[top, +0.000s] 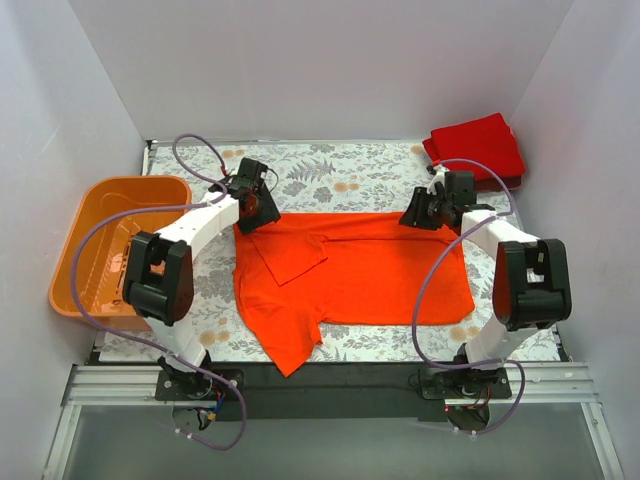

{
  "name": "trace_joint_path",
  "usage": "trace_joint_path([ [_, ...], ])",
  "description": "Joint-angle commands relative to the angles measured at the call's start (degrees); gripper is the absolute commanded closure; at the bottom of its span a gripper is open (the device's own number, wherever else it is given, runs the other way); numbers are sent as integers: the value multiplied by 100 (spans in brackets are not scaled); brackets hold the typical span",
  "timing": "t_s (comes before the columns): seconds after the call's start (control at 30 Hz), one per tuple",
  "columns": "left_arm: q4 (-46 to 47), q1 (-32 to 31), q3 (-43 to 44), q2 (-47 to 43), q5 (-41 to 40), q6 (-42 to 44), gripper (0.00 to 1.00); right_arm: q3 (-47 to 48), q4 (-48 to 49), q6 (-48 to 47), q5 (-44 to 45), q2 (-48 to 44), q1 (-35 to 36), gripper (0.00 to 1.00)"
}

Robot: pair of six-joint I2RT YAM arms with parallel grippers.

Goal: Fold and stack the t-shirts
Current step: Fold the tshirt

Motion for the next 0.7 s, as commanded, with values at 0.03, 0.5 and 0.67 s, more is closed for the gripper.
trace_joint_path([
  [0.03,434,41,229,527,-21,52,44,424,1,-261,416,502,-84,55],
  [0.5,267,577,1169,2118,-286,60,47,1267,194,-490,531,2110,-497,51],
  [0.67,-22,691,2074,2856,-268,201,45,2259,90,-578,355,2612,-523,49],
])
